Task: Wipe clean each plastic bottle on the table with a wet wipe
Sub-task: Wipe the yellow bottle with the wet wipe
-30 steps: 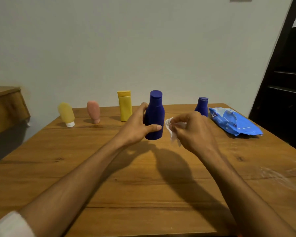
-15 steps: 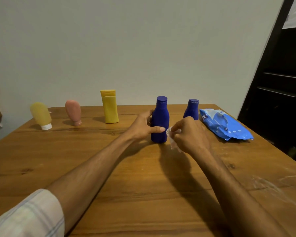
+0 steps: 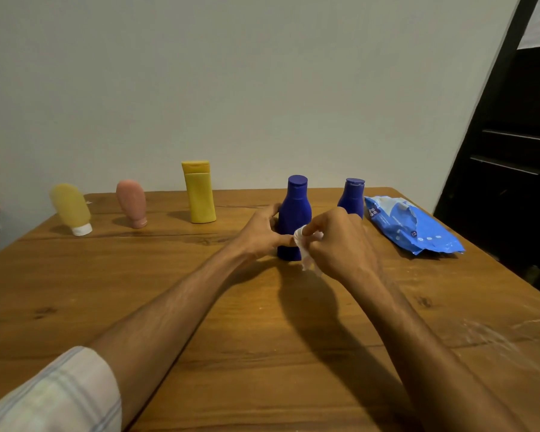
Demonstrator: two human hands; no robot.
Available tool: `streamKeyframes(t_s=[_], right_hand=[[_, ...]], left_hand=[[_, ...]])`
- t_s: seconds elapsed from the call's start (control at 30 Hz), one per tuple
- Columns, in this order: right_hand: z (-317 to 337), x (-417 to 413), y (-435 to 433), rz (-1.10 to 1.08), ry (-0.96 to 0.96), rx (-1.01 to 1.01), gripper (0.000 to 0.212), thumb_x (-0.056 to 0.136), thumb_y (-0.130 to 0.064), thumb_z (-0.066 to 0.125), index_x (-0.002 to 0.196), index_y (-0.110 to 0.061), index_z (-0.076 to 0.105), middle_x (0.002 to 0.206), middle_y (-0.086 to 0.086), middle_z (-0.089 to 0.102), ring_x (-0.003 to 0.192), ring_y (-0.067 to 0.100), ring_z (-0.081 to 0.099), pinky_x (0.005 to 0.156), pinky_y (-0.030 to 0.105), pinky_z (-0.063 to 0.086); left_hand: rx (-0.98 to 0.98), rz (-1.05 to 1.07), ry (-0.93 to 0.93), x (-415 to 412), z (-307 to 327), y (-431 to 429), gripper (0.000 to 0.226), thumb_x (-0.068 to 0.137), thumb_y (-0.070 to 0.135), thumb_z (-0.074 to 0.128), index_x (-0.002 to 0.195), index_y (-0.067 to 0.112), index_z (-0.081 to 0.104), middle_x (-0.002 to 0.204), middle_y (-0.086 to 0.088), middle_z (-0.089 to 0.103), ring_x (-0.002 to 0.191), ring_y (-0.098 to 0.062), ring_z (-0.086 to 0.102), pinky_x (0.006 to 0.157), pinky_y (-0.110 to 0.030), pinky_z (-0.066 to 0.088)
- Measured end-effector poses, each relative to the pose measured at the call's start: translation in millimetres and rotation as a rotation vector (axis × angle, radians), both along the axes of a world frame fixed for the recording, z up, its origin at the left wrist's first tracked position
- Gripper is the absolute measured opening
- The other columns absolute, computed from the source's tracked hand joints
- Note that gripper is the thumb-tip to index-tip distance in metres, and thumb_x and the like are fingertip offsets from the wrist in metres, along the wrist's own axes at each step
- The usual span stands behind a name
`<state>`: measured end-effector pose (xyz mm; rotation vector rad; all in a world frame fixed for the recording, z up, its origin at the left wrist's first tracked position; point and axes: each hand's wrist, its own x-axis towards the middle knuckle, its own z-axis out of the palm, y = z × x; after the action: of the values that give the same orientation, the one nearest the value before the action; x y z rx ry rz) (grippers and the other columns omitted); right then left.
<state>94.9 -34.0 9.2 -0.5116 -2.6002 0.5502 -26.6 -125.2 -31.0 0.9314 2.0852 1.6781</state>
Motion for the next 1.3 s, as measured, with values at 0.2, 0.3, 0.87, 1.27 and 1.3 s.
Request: streamKeyframes(t_s=[0.2,0.3,0.87,1.27,1.3], right_hand=[[11.9,2.0,-27.4,0.13,0.137,-0.047,0.026,0.085,-0.016,0.066,0.111,-0.015,0.067,0.105,0.004,0.068,0.086,0.011,0.06,0.072,0.025,0.05],[8.9,-12.8,-46.9,0.245,0.213,-0.193,0.025,0.085,-0.015,0.065,0.11,-0.013,0.067,0.109,0.002,0.067,0.085,0.004,0.059,0.069,0.015,0.051],[-27.4,-136.2,-95.0,0.115,0.292,-0.742,0.025,0.087,-0.016,0.063,0.111,-0.01,0.064,0.111,0.008,0.065,0.087,0.016,0.065,0.069,0.033,0.059],[-34.0,-150.0,-100.5,0.073,0.228,-0.865,0.024,0.089,-0.014,0.061,0.112,-0.012,0.063,0.117,0.006,0.062,0.086,0.01,0.061,0.063,0.02,0.054],[-33.8,-149.1,-101.1,0.073,0.23,-0.869,0.024,0.089,-0.014,0.061,0.112,-0.012,0.063,0.117,0.006,0.061,0.085,0.01,0.06,0.062,0.019,0.053]], left_hand=[[-0.004,0.055,-0.026,-17.6,-0.6,-25.9,0.055,0.076,-0.017,0.064,0.114,0.022,0.057,0.107,-0.013,0.066,0.102,-0.028,0.065,0.084,-0.046,0.058],[0.019,0.205,0.021,-26.7,-0.1,-49.7,0.036,0.078,-0.015,0.064,0.099,0.014,0.06,0.094,-0.008,0.064,0.091,-0.023,0.064,0.07,-0.033,0.059],[0.003,0.538,0.03,-142.0,-19.6,-115.9,0.072,0.067,0.015,0.089,0.127,0.017,0.049,0.128,-0.002,0.055,0.117,-0.023,0.055,0.097,-0.045,0.052],[-0.009,0.438,0.059,-167.0,-16.7,-104.1,0.066,0.074,0.005,0.082,0.131,0.012,0.051,0.122,-0.006,0.064,0.11,-0.024,0.062,0.091,-0.044,0.056],[-0.021,0.436,0.056,-166.8,-16.6,-103.3,0.062,0.074,0.005,0.082,0.128,0.013,0.052,0.121,-0.007,0.065,0.11,-0.024,0.063,0.091,-0.044,0.056]])
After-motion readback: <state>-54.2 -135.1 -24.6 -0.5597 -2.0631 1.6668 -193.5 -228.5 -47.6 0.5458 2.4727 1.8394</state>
